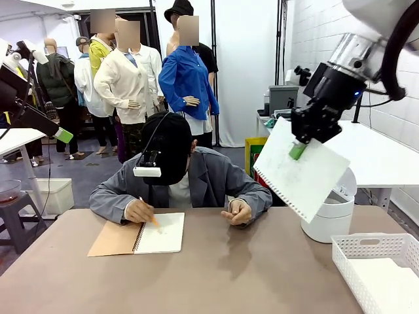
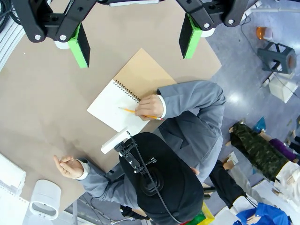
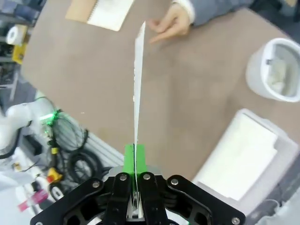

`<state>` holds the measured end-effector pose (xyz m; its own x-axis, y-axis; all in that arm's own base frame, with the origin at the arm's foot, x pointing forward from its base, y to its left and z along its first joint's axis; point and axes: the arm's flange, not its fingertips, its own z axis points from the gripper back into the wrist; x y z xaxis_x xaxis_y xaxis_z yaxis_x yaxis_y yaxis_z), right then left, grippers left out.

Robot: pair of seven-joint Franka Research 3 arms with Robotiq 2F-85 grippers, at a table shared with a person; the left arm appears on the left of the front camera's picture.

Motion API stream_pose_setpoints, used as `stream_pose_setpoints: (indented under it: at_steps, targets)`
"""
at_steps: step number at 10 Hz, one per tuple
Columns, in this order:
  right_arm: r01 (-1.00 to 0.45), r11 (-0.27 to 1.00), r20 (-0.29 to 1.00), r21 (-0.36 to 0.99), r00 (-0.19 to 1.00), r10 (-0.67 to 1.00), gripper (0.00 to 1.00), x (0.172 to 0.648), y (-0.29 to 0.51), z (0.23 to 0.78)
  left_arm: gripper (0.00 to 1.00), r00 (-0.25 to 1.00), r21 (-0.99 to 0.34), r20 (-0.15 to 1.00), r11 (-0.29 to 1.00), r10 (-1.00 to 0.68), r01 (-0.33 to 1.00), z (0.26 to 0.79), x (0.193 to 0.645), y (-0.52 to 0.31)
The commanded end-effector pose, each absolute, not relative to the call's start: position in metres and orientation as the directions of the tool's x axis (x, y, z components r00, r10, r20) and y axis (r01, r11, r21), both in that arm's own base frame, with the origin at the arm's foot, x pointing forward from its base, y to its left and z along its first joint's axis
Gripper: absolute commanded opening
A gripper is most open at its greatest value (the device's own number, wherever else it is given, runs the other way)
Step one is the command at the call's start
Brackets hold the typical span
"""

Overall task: Sort the paper based on its condition.
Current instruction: If a person hands you a paper, place it in the Organizing basket , and if it's crumpled, put it in the Trash can.

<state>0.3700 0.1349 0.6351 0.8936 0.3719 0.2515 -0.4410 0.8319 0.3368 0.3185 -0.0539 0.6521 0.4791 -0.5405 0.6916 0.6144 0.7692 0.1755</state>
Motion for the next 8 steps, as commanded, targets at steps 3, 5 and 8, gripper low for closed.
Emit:
stream_pose_setpoints:
  at_steps: [3, 5, 8]
  targets:
    - [-0.375, 0.911, 0.256, 0.171, 0.91, 0.327, 0.0, 0.351, 0.098, 0.605, 1.0, 0.478, 0.176, 0.693, 0.77, -0.539, 0.613, 0.653, 0.319, -0.053]
    - [-0.349, 0.922, 0.255, 0.168, 0.919, 0.301, 0.0, 0.351, 0.075, 0.578, 1.0, 0.478, 0.176, 0.693, 0.77, -0.539, 0.613, 0.653, 0.319, -0.053]
    - [-0.257, 0.956, 0.202, 0.144, 0.953, 0.226, 0.0, 0.36, 0.044, 0.522, 1.0, 0.478, 0.176, 0.693, 0.77, -0.539, 0.613, 0.653, 0.319, -0.053]
